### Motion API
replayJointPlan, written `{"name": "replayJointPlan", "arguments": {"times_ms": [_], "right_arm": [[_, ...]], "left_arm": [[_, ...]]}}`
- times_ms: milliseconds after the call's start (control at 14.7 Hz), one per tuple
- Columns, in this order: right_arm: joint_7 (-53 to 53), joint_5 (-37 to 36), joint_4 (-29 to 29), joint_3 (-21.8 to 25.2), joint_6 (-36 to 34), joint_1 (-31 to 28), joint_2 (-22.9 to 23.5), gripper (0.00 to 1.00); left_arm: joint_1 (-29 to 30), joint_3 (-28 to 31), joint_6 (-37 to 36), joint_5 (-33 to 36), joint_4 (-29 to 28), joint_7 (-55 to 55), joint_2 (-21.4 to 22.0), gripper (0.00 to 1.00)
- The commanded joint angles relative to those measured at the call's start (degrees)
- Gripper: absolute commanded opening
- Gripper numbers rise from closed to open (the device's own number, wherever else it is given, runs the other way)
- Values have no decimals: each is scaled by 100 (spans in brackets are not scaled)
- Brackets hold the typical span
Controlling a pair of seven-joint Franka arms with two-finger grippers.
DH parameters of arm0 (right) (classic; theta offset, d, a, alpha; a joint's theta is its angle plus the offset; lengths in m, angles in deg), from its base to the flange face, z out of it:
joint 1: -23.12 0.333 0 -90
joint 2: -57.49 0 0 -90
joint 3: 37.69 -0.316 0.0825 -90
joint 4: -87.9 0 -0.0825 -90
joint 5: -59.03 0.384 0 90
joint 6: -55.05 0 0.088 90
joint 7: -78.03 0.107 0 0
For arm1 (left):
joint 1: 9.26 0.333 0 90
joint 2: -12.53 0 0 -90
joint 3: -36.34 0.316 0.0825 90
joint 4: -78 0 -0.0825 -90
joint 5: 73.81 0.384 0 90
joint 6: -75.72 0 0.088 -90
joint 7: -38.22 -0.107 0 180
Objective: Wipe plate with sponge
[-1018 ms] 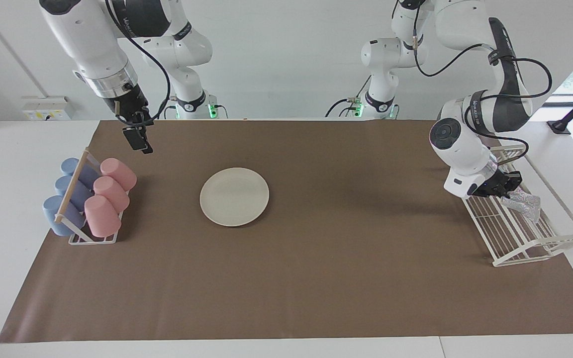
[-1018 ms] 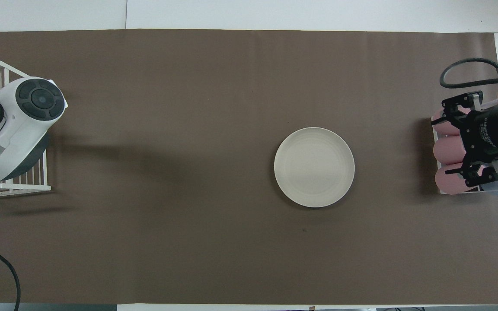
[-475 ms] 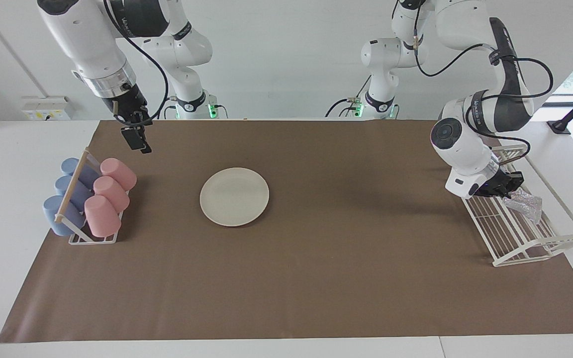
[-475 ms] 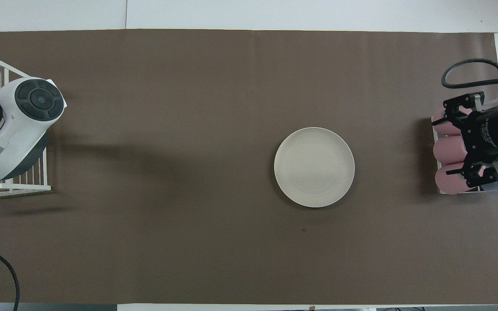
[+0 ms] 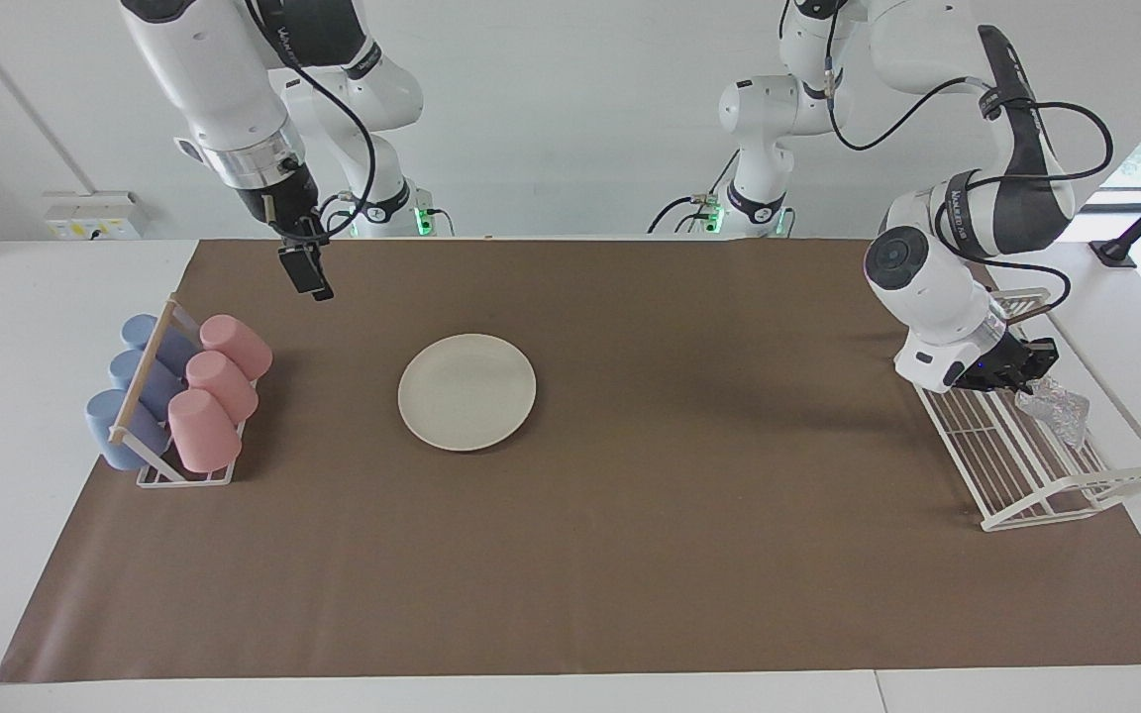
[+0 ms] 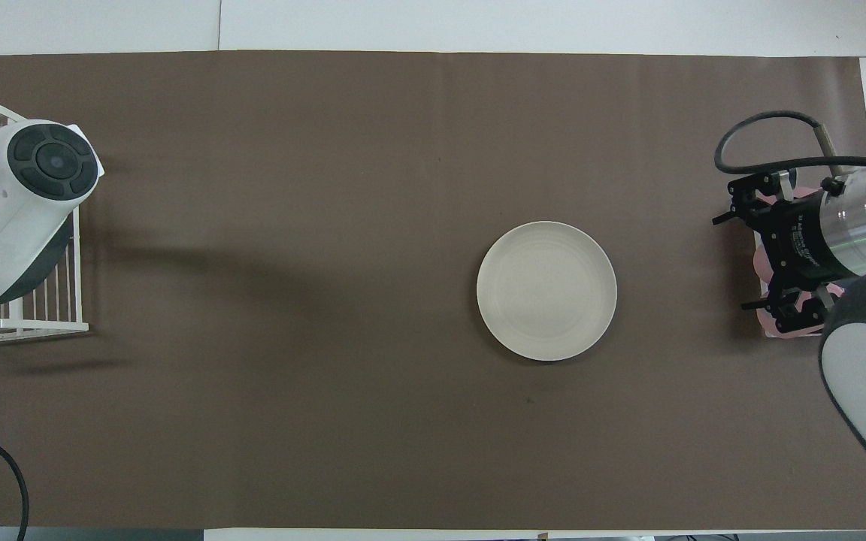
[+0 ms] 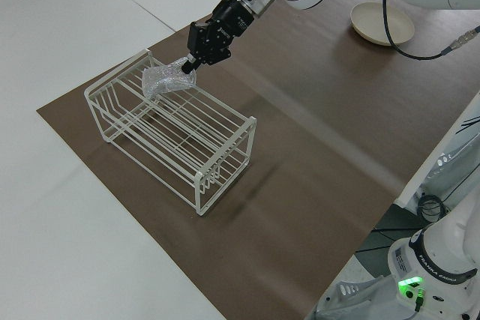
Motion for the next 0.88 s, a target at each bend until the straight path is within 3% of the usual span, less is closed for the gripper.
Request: {"name": "replayJointPlan", "arguments": {"times_ms": [0, 136, 204, 407, 611, 814], "right_arm": [[12, 27, -75, 12, -395, -80, -111, 100], [-382, 70, 4, 20, -389, -81, -111, 100], [-192, 123, 39, 20, -362, -63, -94, 100], [1091, 1185, 39, 143, 261, -379, -24, 100], [944, 1091, 153, 109, 332, -353, 231, 100], [820, 625, 1029, 64, -80, 128, 879, 100]], "left_arm": [[1, -45, -458, -62, 466, -612, 37, 0], [-8, -45, -679, -770, 888, -859, 11, 0], [-8, -36, -802, -1140, 1055, -930, 19, 0], [-8, -45, -1425, -2151, 1626, -992, 28, 0], [45, -28, -2101, -3625, 2180, -974, 54, 0], [289, 43, -2796, -5498, 2673, -642, 72, 0]]}}
